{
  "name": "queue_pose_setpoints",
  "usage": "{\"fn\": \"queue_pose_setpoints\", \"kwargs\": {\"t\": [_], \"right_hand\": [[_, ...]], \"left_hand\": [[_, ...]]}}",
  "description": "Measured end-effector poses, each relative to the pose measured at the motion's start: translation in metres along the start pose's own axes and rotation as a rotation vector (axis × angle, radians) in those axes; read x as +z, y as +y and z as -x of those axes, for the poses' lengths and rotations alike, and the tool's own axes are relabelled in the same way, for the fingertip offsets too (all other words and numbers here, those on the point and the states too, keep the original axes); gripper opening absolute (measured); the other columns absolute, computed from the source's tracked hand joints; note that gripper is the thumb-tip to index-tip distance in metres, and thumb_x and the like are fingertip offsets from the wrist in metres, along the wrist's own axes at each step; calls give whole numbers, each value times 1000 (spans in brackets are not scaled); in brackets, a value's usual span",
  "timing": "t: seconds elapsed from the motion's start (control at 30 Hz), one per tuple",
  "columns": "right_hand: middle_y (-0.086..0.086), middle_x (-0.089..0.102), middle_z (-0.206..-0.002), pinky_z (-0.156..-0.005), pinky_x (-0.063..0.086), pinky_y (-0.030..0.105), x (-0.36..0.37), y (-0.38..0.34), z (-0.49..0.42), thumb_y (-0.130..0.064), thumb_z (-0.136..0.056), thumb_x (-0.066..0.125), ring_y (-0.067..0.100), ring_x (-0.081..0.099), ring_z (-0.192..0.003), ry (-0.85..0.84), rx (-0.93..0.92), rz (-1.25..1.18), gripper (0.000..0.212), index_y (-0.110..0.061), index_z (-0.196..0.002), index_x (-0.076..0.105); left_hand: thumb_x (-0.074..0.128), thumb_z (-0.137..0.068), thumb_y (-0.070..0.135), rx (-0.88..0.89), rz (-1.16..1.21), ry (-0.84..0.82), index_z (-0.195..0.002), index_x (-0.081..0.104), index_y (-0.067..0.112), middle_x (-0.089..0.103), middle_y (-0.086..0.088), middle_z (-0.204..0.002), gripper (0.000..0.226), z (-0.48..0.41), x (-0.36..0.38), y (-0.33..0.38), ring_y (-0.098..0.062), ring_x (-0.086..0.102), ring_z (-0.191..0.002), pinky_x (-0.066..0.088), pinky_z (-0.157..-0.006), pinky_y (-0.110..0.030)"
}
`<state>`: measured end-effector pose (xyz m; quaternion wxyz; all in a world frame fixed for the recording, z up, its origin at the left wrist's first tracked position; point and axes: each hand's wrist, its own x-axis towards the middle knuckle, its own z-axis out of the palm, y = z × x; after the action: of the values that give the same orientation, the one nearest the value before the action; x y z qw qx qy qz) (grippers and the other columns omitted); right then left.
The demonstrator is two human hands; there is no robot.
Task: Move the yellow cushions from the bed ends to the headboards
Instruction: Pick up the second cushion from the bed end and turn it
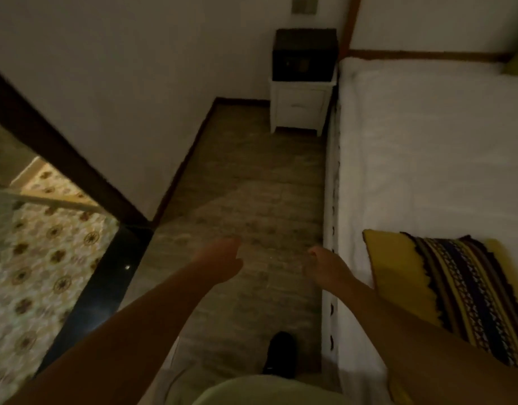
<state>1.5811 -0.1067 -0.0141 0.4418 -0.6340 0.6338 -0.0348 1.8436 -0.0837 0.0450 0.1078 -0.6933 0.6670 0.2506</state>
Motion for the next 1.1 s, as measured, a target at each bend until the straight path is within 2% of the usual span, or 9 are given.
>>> {"fn": "queue_pose_setpoints", "kwargs": {"t": [0.17, 0.23, 0.3, 0.33, 0.4, 0.47, 0.7, 0.87, 1.1], "right_hand": [[9, 51, -143, -100, 37, 25, -50, 48, -4, -43, -92, 63, 24, 50, -128, 160, 107, -58, 61, -13, -142, 44], [9, 44, -150, -108, 33, 30, -65, 70, -4, -43, -94, 61, 25, 44, -135, 223, 193, -77, 66, -11, -147, 39], [7, 36, -157, -114, 28, 34, -77, 90, 0, -47, -94, 58, 25, 37, -142, 279, 301, -92, 72, -12, -152, 33], [6, 36, -157, -115, 30, 36, -83, 100, 0, -50, -93, 58, 25, 37, -142, 313, 352, -101, 74, -13, -152, 32], [7, 42, -153, -110, 37, 36, -96, 118, 1, -50, -93, 59, 25, 43, -137, 375, 444, -127, 71, -13, -149, 37], [7, 45, -150, -106, 41, 35, -106, 131, 2, -47, -92, 60, 24, 47, -134, 427, 525, -161, 68, -13, -147, 39], [0, 60, -114, -76, 43, 30, -139, 150, 9, -49, -87, 65, 20, 57, -102, 628, 758, -318, 52, -20, -128, 53], [8, 56, -135, -90, 51, 38, -134, 165, 33, -51, -89, 65, 27, 58, -116, 741, 916, -495, 62, -17, -138, 46], [7, 59, -131, -82, 49, 32, -109, 192, 63, -48, -89, 67, 24, 60, -111, 816, 1060, -625, 56, -16, -132, 50]], "left_hand": [[50, -94, 24, 243, -147, -59, -133, 55, 17, 56, -8, -137, 40, -82, -28, 78, -26, 55, -123, 49, -101, -44], [47, -99, 24, 444, -59, -323, -120, 61, 8, 61, -5, -125, 31, -108, -38, 117, -20, 60, -111, 53, -94, -33], [46, -101, 39, 649, 37, -665, -102, 63, -3, 60, 16, -107, 45, -137, -35, 155, -2, 61, -87, 47, -65, -5], [46, -98, 47, 614, -1, -555, -107, 63, -3, 57, 26, -111, 54, -150, -37, 171, 2, 61, -91, 41, -63, 1], [41, -99, 46, 628, -201, -226, -137, 52, 6, 50, 0, -146, 56, -176, -40, 191, -16, 51, -129, 41, -100, -22], [26, -98, 52, 696, -365, -199, -152, 30, 13, 25, -11, -162, 67, -204, -39, 212, -21, 26, -149, 14, -120, -28], [46, -98, 46, 1007, -483, -226, -153, 28, 22, 30, -3, -161, 63, -277, -51, 319, -23, 30, -147, 26, -120, -40], [48, -97, 46, 1214, -584, -270, -152, 30, 21, 34, -3, -159, 64, -294, -51, 388, -22, 33, -145, 28, -118, -37], [55, -92, 43, 1351, -628, -330, -140, 48, 19, 53, -6, -142, 53, -278, -21, 464, -25, 51, -129, 43, -102, -36]]}}
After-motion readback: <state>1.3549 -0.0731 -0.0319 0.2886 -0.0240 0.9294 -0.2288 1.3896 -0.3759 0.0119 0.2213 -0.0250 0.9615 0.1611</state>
